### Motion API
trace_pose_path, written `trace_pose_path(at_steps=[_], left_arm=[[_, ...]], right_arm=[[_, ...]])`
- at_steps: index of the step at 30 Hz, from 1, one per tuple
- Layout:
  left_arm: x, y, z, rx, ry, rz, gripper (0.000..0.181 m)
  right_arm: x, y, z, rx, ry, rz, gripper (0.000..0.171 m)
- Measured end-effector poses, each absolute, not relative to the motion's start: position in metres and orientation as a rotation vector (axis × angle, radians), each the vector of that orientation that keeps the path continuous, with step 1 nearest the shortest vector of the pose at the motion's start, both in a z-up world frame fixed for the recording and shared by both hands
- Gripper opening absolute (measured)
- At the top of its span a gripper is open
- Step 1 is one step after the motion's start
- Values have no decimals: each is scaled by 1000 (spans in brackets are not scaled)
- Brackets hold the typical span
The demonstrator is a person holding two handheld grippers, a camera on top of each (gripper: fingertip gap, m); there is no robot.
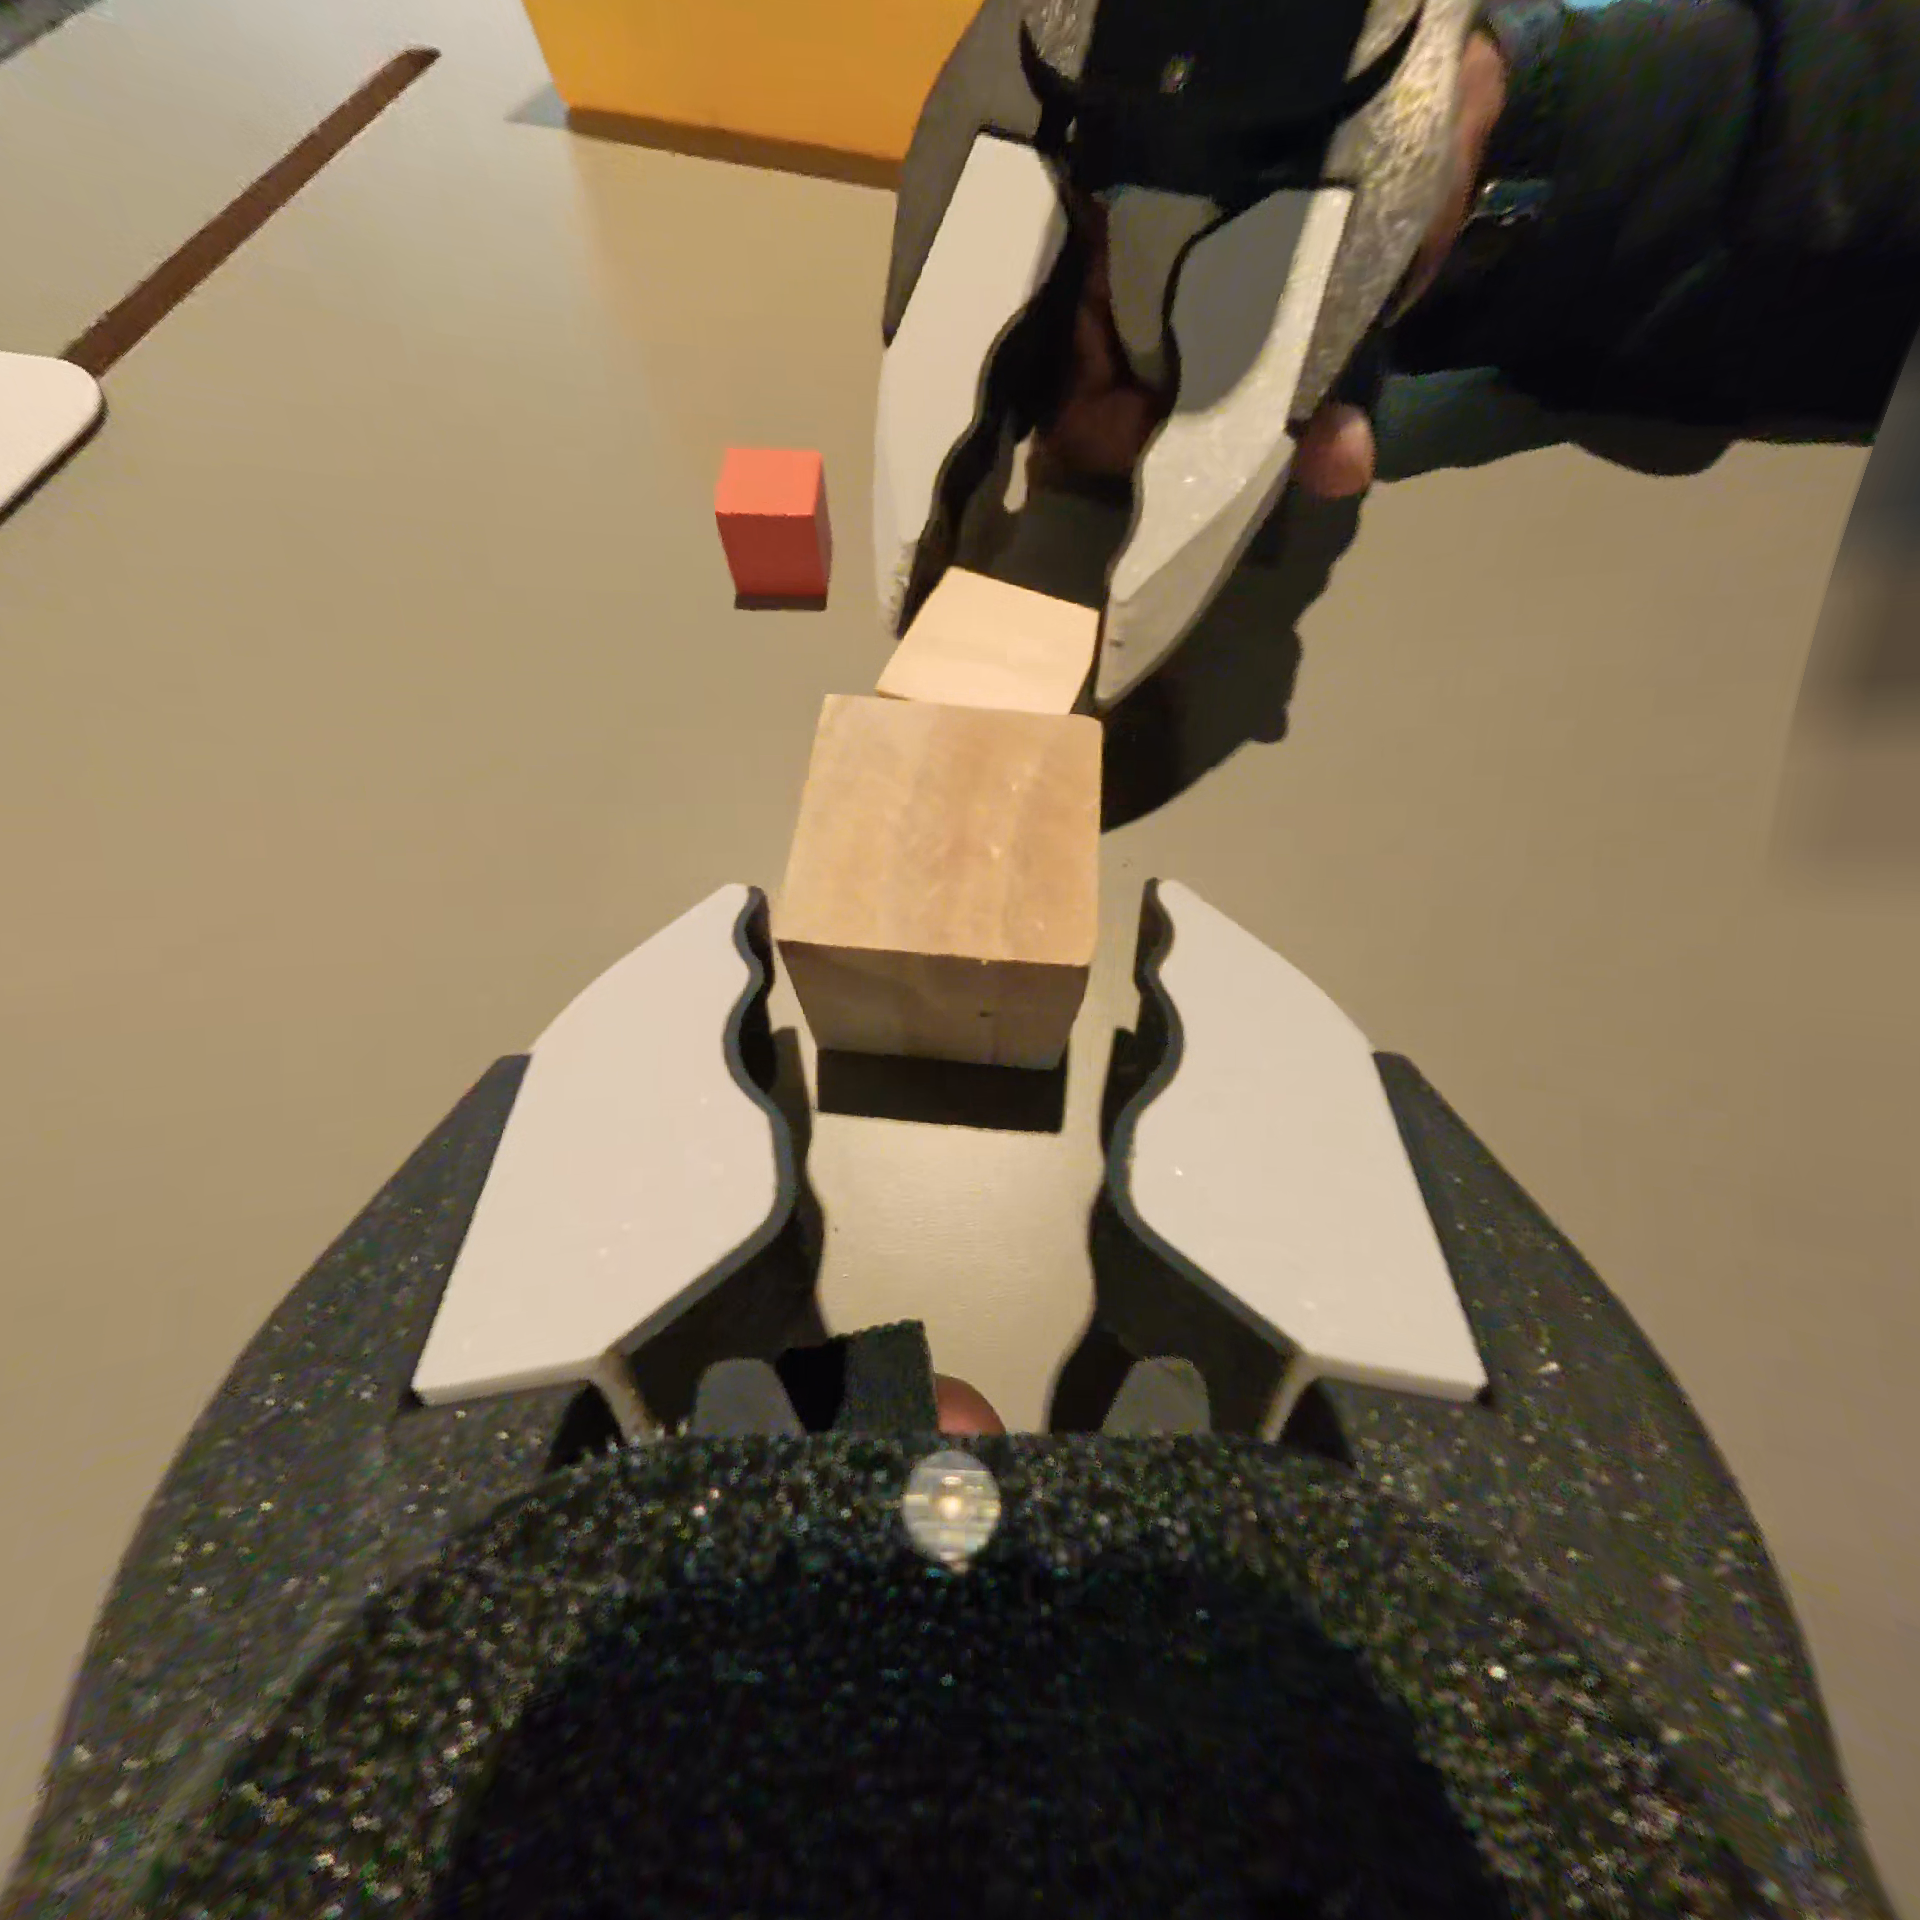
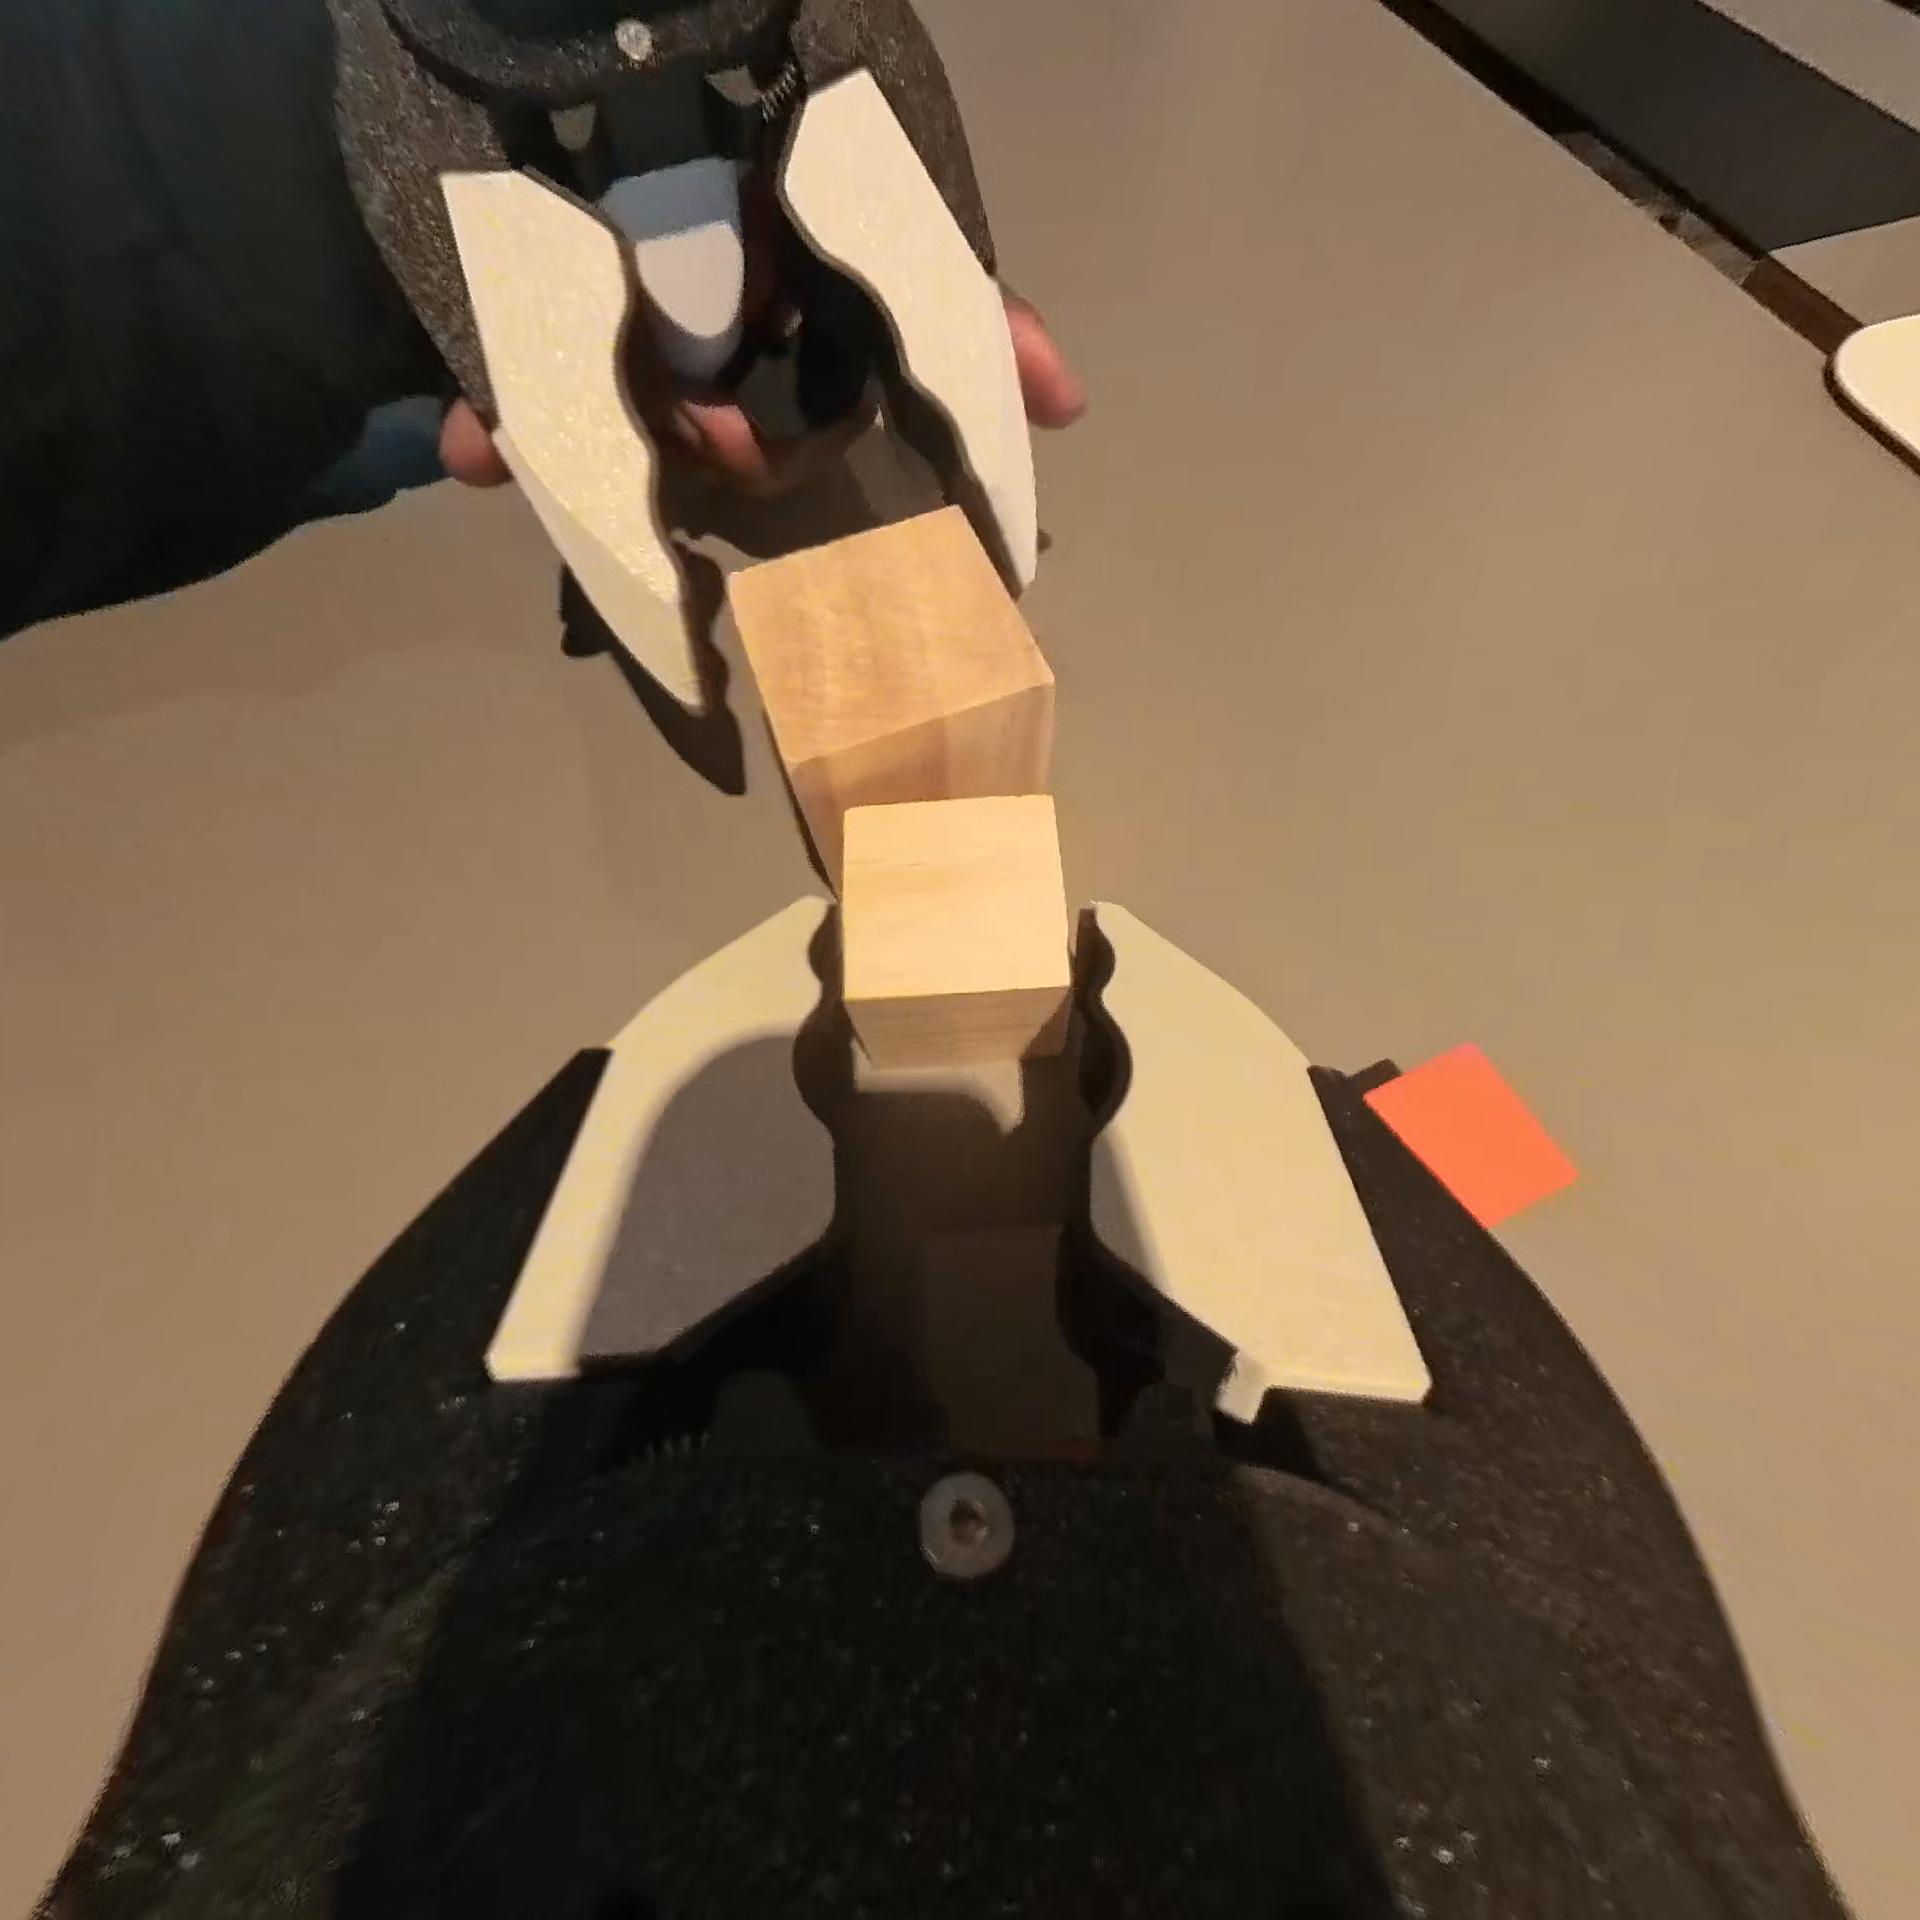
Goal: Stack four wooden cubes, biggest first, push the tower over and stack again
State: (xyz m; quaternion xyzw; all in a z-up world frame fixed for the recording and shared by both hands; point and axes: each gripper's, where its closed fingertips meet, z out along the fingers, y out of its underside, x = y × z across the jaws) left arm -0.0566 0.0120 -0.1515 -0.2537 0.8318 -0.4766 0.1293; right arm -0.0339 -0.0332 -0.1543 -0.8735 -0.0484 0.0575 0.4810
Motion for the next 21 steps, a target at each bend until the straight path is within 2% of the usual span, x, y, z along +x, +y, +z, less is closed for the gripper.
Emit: trace_pose_path(at_steps=[3,6,16,21], left_arm=[[-61,10,-138,-747,2345,-1512,83],[-63,13,-117,-761,2204,-1675,89],[-46,75,-51,-824,1464,-2092,68],[-40,90,-49,-842,1395,-2077,59]], right_arm=[[-34,-34,-153,-2122,-120,152,43],[-35,-34,-154,-2123,-126,144,43],[-39,-36,-151,-2106,-153,175,42],[-39,-38,-140,-2027,-155,211,42]])
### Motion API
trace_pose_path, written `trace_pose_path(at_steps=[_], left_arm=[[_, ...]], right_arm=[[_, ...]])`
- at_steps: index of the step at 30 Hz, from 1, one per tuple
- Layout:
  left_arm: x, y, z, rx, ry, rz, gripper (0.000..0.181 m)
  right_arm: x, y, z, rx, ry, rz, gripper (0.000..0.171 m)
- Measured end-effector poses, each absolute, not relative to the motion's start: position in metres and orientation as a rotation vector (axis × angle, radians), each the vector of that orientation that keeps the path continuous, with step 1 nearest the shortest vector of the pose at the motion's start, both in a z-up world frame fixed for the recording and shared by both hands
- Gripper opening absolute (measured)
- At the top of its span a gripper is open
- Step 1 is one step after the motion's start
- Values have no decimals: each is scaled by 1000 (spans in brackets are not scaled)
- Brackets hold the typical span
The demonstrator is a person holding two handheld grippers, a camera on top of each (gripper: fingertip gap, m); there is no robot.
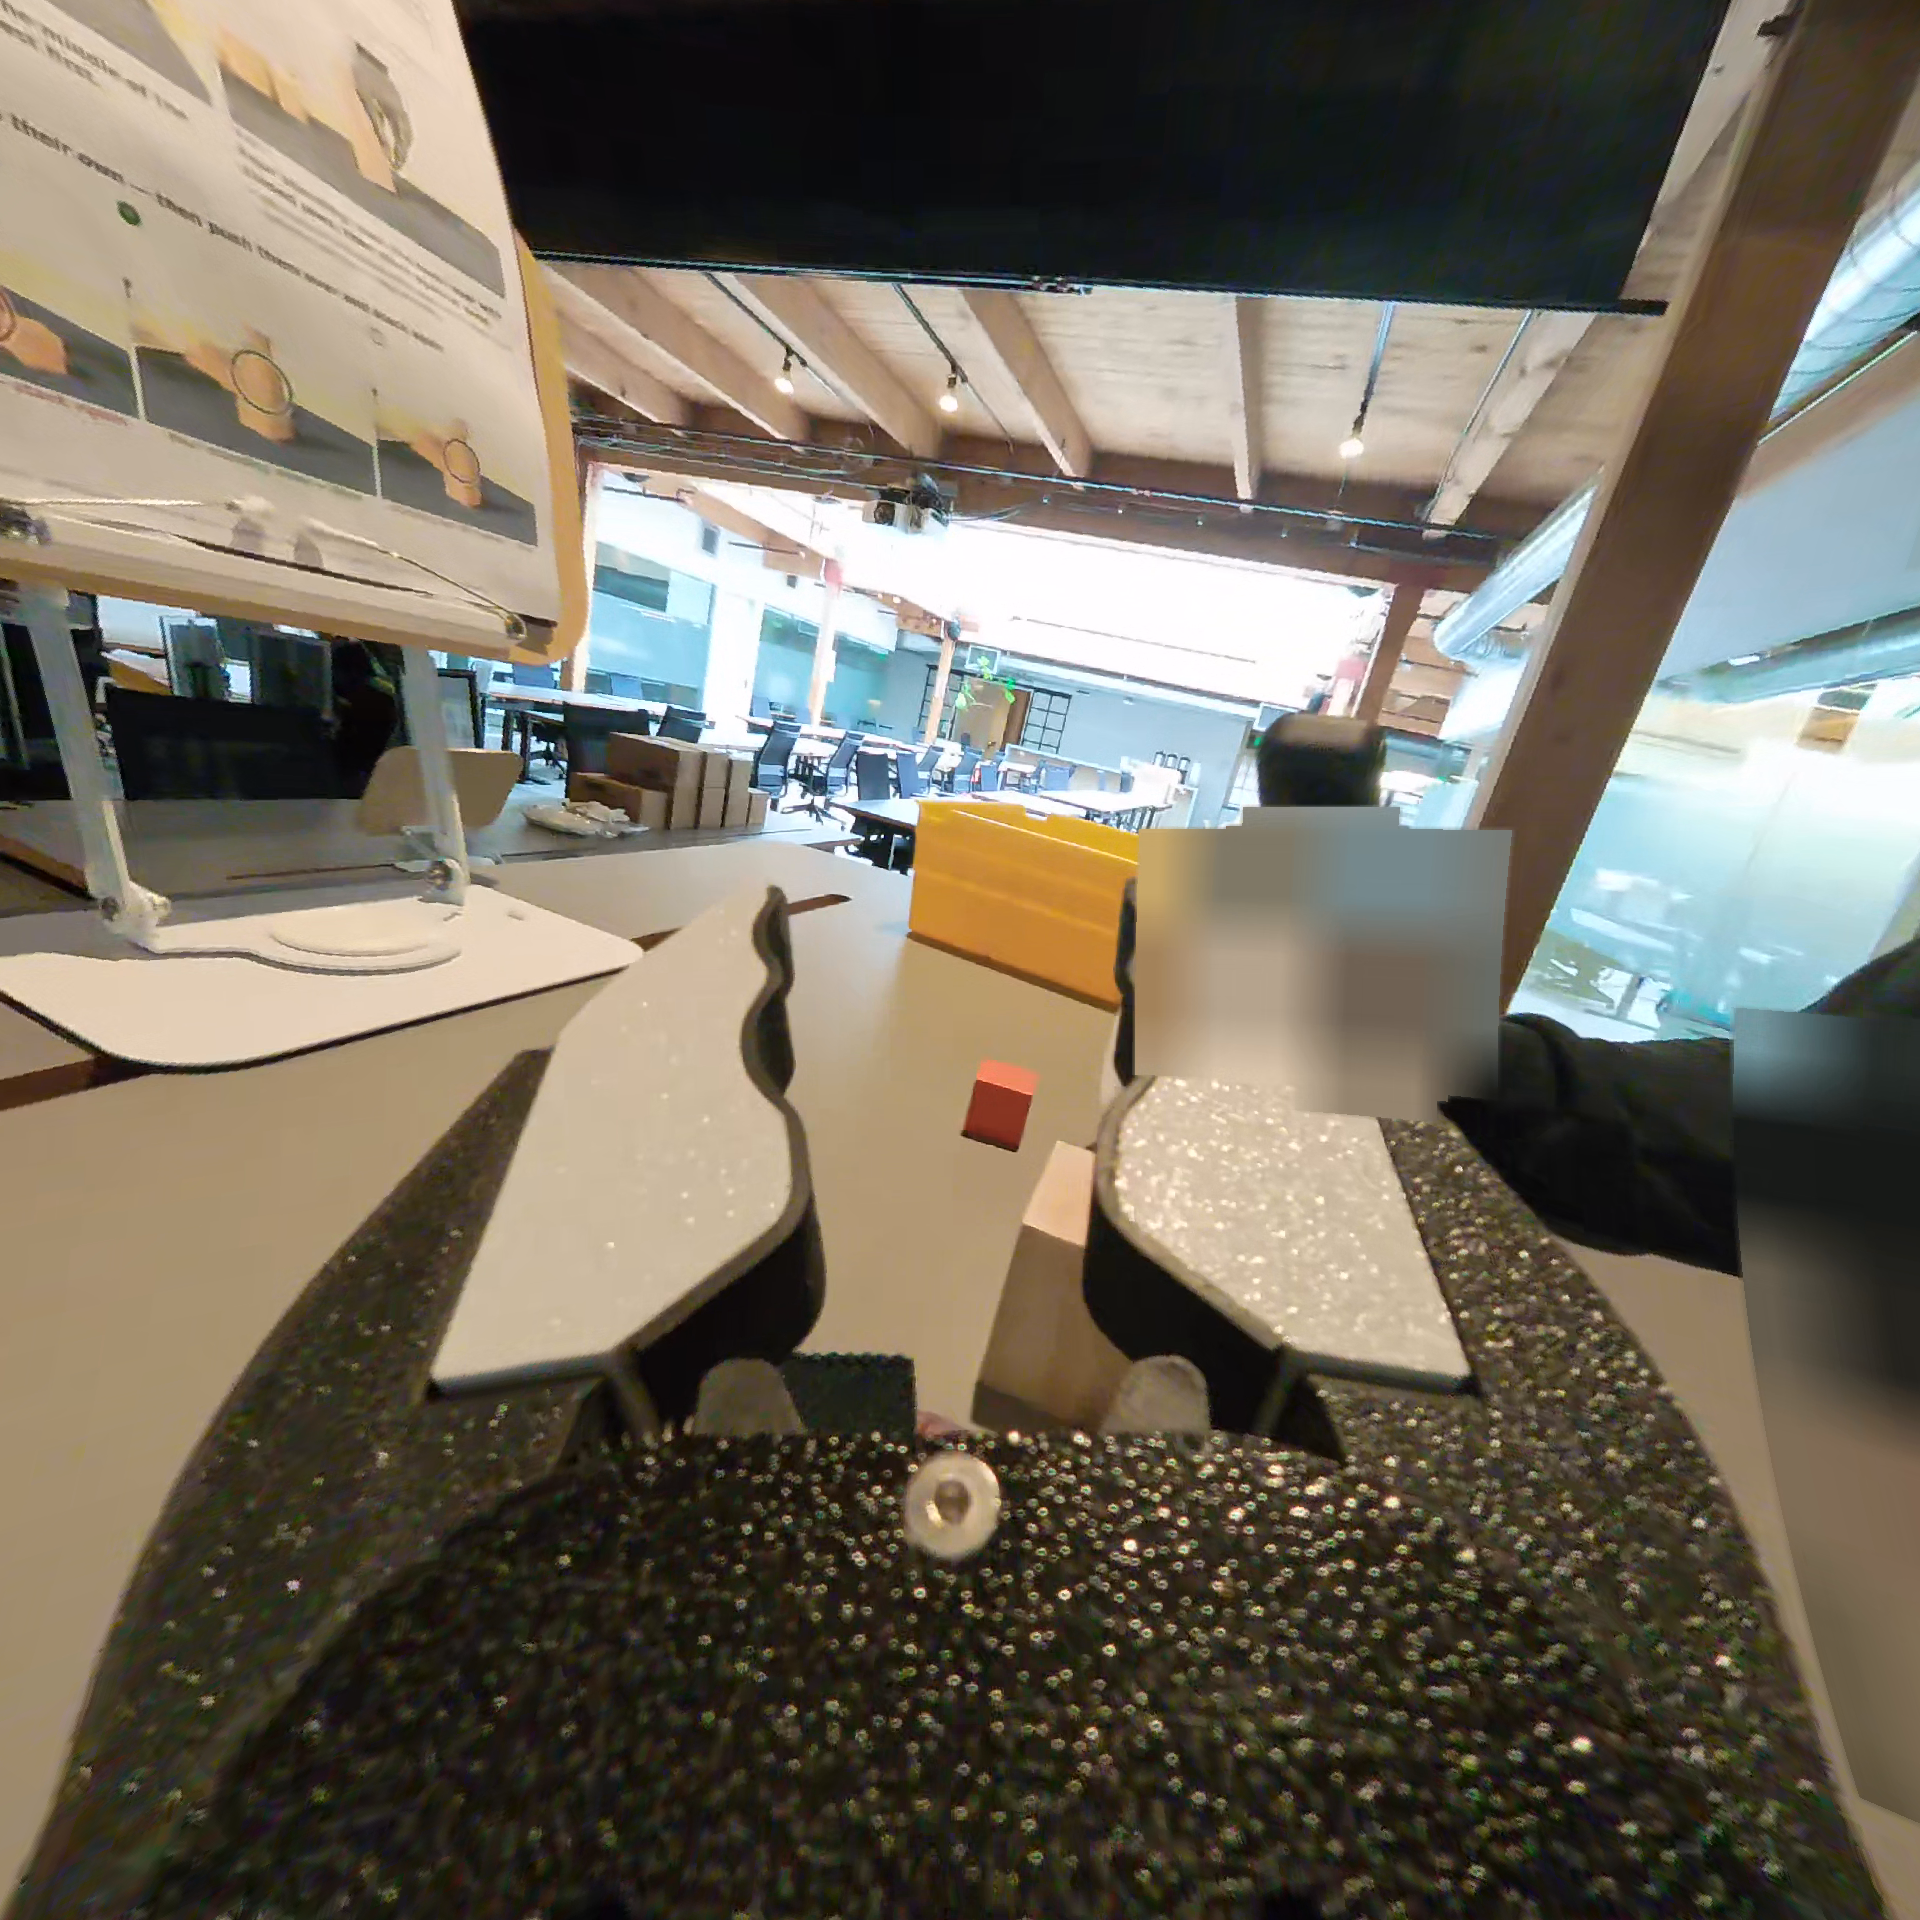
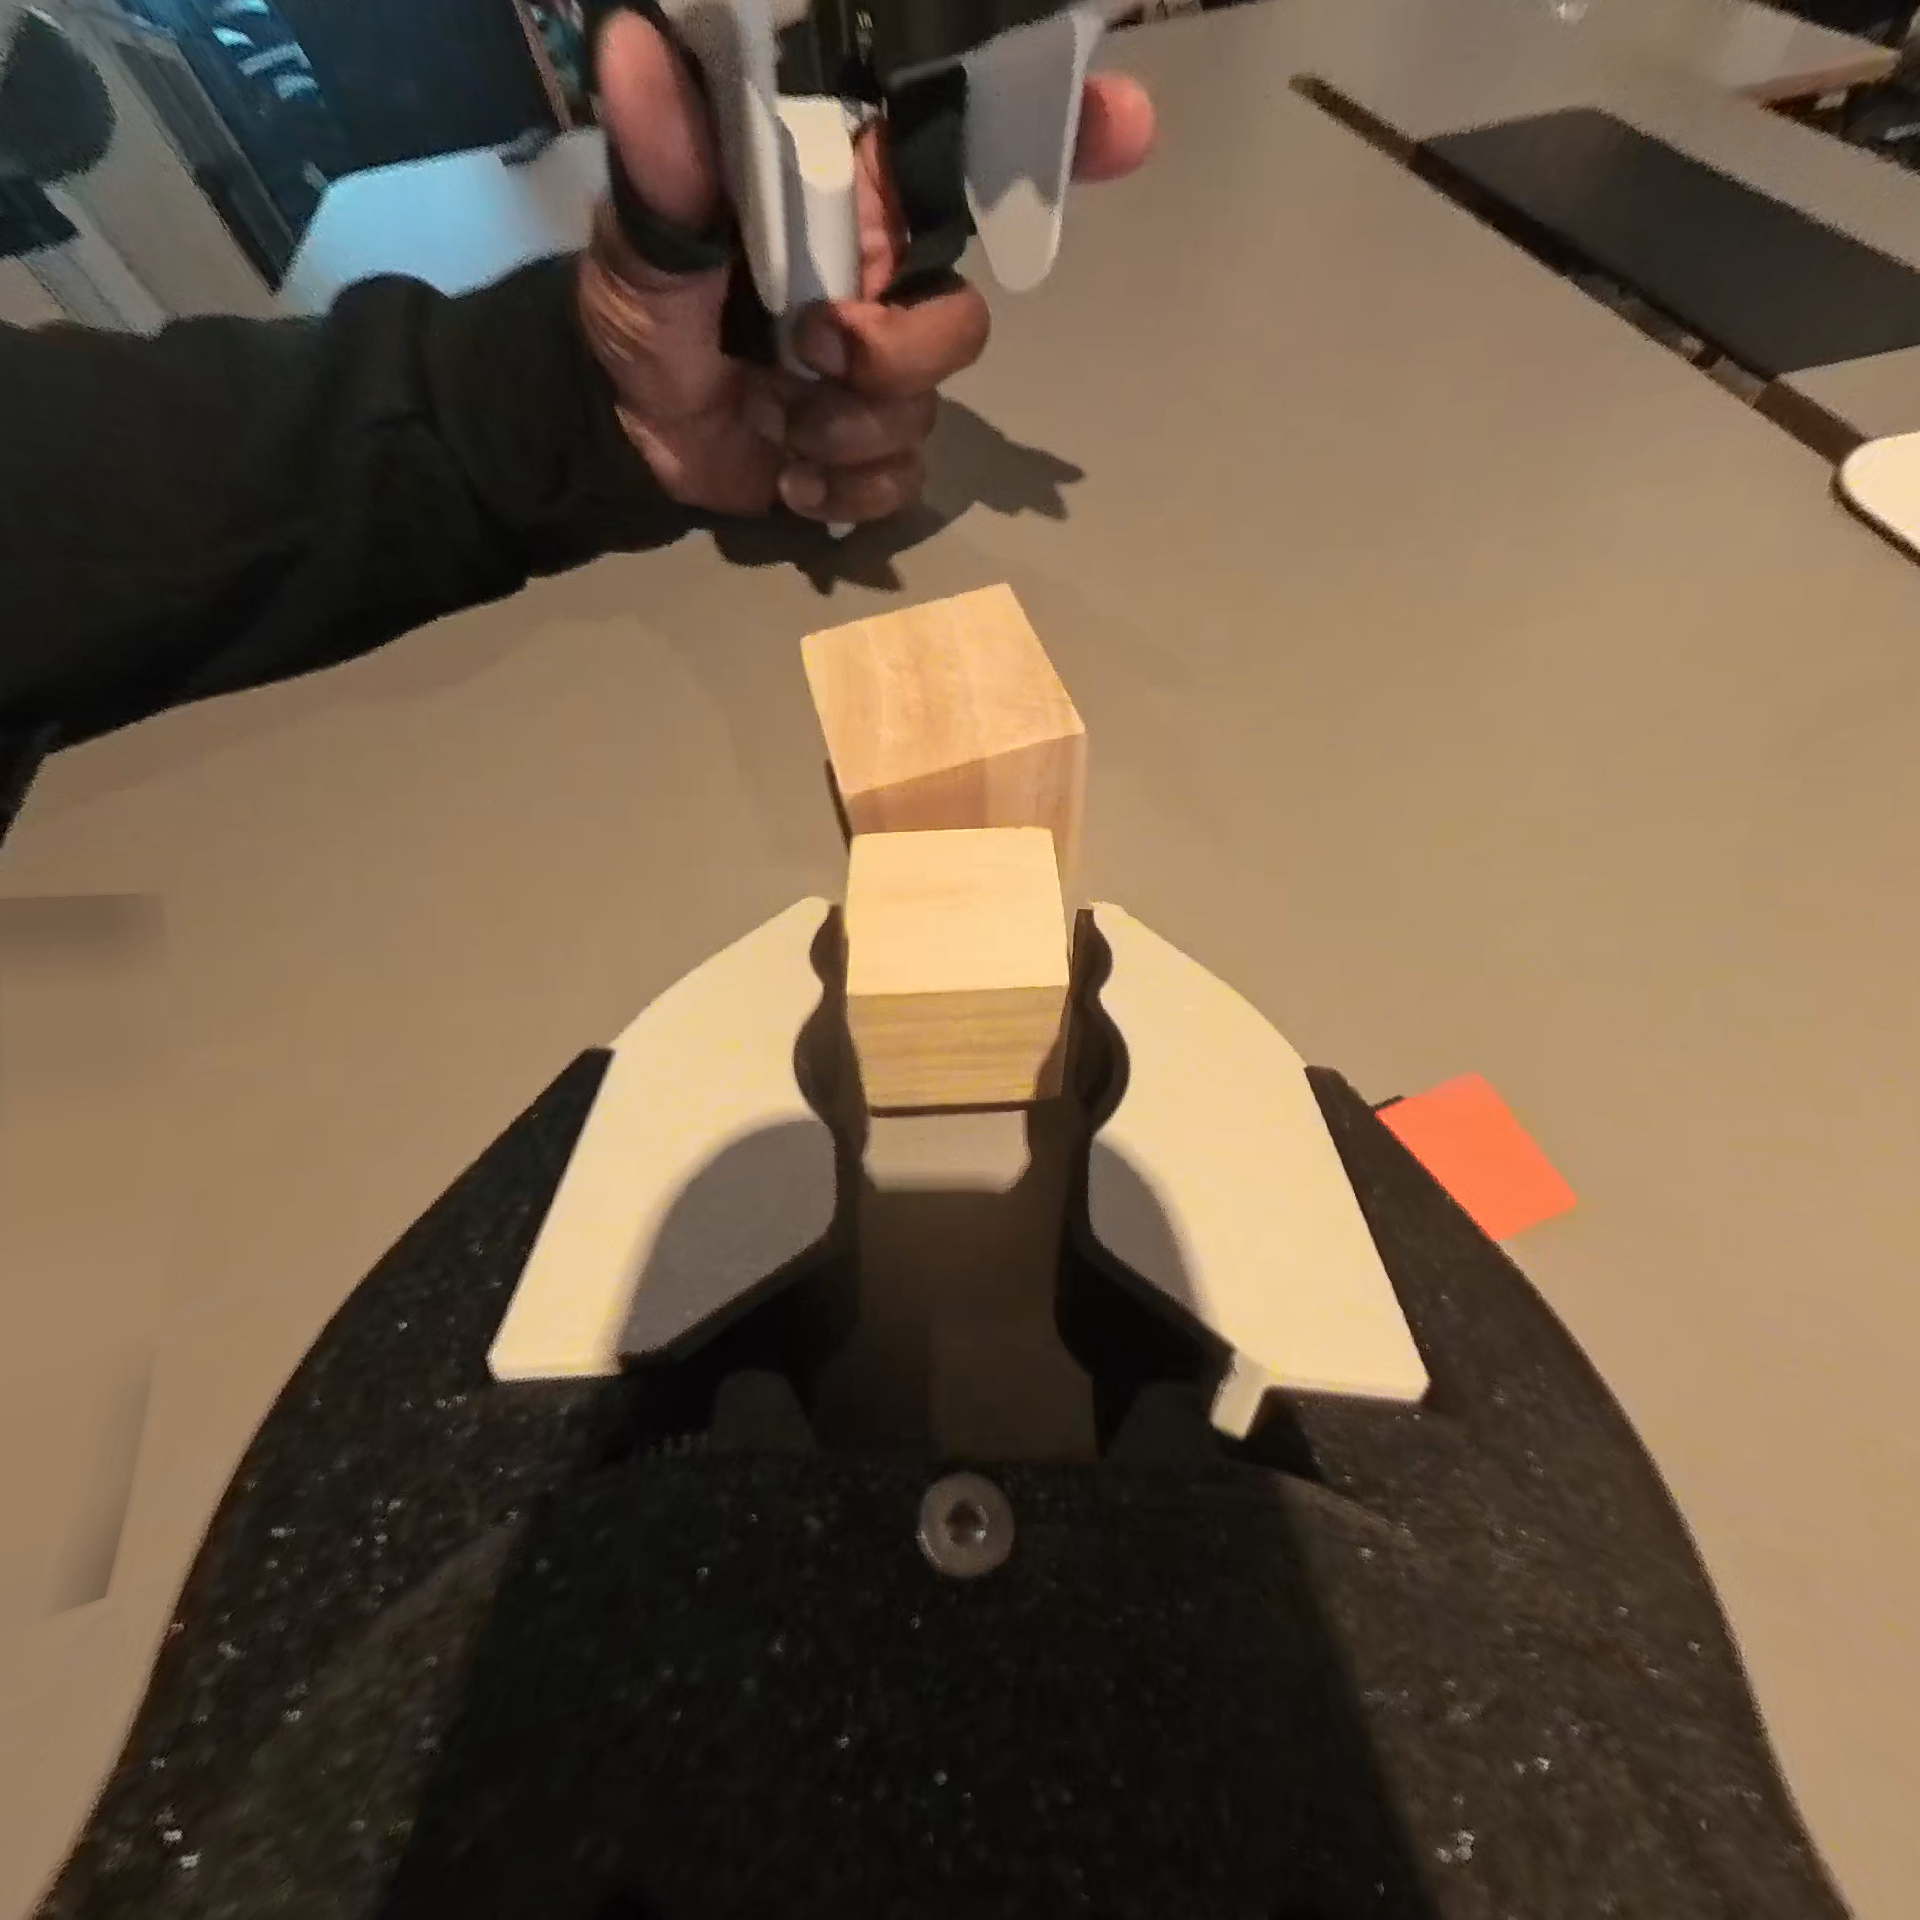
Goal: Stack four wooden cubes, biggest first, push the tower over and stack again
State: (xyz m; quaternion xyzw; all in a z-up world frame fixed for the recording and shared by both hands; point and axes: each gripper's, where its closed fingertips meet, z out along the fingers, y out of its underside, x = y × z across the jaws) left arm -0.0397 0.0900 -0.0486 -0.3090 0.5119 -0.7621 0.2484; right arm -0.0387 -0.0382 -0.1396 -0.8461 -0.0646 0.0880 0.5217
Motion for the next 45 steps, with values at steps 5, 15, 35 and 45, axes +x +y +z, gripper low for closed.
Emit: trace_pose_path(at_steps=[5,15,35,45], left_arm=[[-27,96,-51,-869,1413,-2049,56],[-18,97,-55,-881,1445,-1988,54],[-17,105,-53,-923,1384,-1996,51],[-17,107,-53,-937,1379,-2031,50]], right_arm=[[-35,-41,-133,-1981,-137,198,42],[-38,-41,-155,-2136,-166,80,43],[-52,-17,-91,-1983,-363,172,45],[-57,16,-112,-2086,-553,215,45]])
